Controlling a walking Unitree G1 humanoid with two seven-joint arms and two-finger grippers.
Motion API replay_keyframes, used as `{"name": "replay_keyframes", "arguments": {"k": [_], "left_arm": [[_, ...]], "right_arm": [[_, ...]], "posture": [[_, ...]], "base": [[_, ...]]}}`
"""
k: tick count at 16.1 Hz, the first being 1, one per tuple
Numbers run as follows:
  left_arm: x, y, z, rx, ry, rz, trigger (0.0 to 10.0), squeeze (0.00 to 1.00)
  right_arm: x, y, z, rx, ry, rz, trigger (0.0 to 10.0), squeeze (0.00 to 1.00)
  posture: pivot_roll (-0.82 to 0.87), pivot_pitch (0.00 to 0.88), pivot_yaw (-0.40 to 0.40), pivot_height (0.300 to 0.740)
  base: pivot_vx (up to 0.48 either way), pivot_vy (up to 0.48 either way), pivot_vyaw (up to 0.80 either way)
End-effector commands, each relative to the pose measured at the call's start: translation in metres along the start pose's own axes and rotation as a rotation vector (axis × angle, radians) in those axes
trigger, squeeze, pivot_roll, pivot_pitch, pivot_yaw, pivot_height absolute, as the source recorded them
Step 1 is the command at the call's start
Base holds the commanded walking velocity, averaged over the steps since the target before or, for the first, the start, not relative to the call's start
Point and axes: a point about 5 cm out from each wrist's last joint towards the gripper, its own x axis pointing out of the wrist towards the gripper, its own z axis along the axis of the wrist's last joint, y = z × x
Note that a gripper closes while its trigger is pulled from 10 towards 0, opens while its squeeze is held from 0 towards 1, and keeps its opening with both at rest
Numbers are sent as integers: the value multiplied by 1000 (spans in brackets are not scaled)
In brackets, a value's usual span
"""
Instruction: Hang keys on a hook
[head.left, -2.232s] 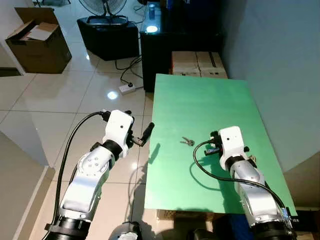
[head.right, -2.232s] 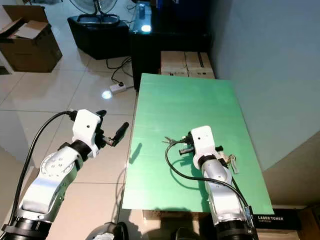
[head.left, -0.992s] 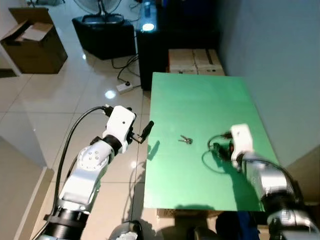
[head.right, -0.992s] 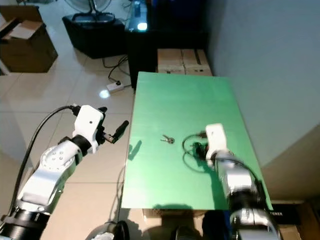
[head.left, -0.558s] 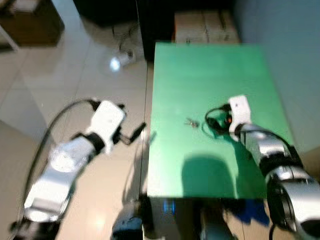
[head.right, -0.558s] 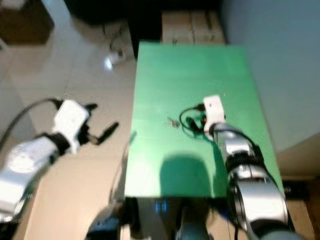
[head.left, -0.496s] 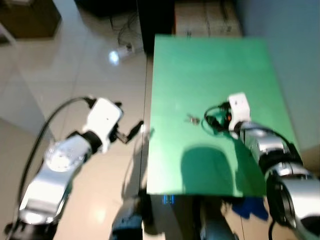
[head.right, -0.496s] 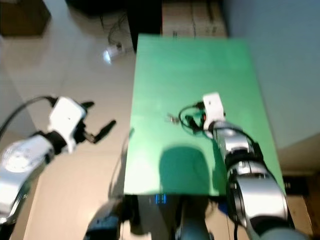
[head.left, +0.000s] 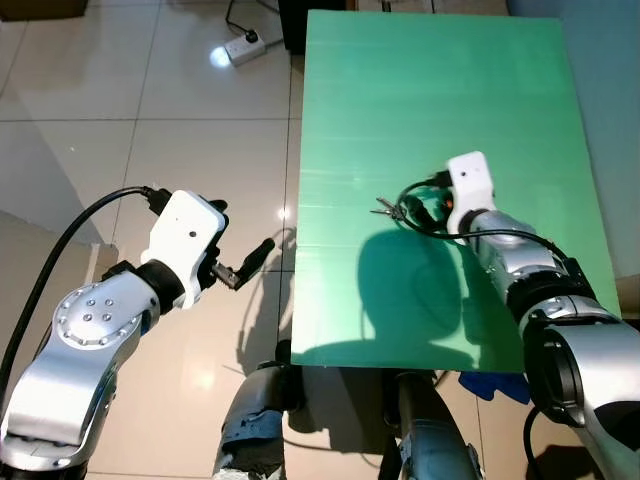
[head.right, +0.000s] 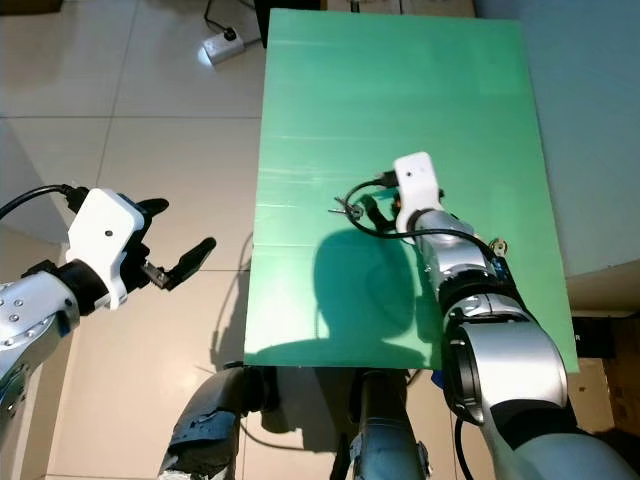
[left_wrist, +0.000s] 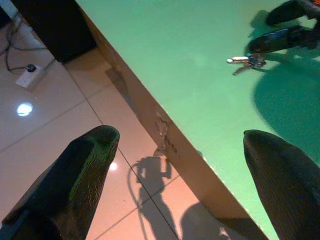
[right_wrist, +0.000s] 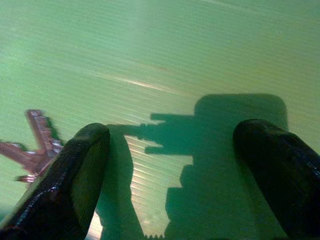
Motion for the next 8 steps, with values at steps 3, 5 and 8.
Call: {"name": "replay_keyframes", "arguments": {"k": [3,5,8], "left_arm": [[-6,-6,-1,-7,24,-47,10000,0],[-6,-7,-1,-10,26,-50,10000,0],[-7,-8,-1,-13,28,-57,10000,0]], "right_arm": [[1,8,-4,-7,7,55,10000,0],[1,7,-2,-3,-7,68,10000,0],[0,0,5,-31,-22,60,10000,0]], "posture": [[165,501,64,740],[165,502,60,740],[156,498,56,740]], "base": [[0,0,0],[0,0,0],[0,0,0]]}}
